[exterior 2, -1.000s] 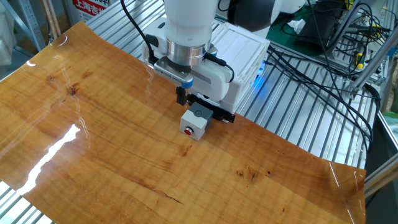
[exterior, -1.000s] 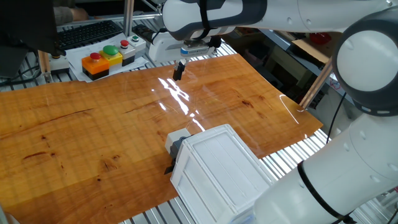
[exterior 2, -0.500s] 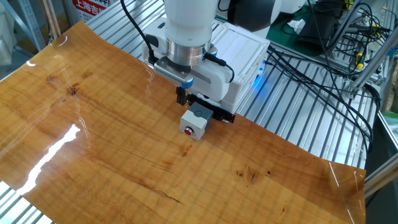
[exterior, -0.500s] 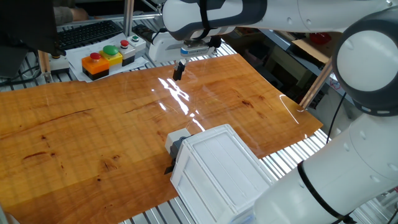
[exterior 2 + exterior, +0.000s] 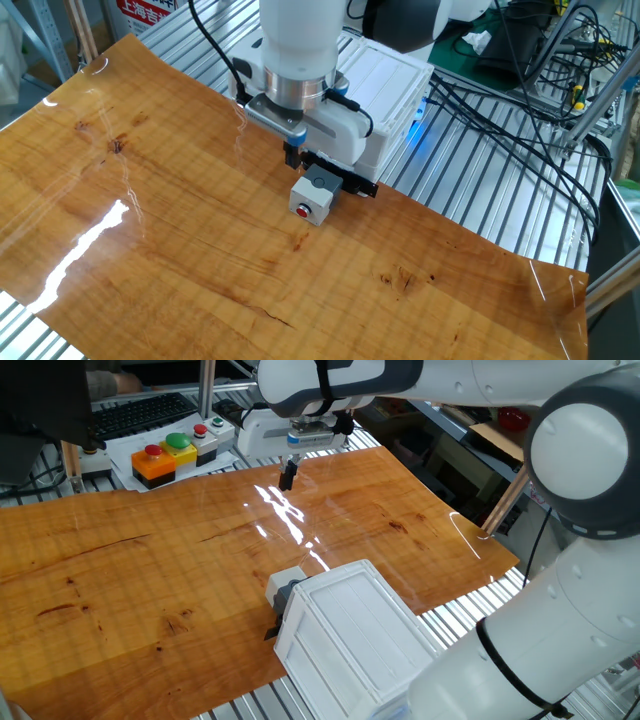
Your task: Press the button horizontally
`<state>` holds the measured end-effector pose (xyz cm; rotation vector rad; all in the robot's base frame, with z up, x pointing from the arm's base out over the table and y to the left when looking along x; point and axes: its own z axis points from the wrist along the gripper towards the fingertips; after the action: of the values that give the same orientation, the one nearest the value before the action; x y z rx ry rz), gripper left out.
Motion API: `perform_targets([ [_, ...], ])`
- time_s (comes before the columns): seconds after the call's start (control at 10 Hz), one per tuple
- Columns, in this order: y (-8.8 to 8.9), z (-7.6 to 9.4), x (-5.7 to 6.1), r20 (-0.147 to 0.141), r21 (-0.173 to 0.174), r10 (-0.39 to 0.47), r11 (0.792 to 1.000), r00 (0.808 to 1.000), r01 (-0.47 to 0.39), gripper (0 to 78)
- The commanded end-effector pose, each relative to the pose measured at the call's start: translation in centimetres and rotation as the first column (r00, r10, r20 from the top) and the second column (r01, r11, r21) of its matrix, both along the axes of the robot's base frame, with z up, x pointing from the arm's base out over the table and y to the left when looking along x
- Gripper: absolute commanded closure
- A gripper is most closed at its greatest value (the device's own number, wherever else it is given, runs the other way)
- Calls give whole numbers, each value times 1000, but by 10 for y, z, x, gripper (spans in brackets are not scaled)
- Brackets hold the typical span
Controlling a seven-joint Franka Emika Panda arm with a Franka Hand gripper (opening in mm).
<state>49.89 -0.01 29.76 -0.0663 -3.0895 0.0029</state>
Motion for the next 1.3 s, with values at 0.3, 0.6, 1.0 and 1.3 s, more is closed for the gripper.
perform_targets([
  [0.3,1,-14,8,-21,8,15,1000,1000,-14,776],
  [0.6,0,-24,14,-35,8,10,1000,999,-10,776],
  [1.0,-3,-49,21,-48,0,-27,1000,998,27,776],
  [1.3,-3,-51,24,-70,-10,-58,998,996,57,776],
])
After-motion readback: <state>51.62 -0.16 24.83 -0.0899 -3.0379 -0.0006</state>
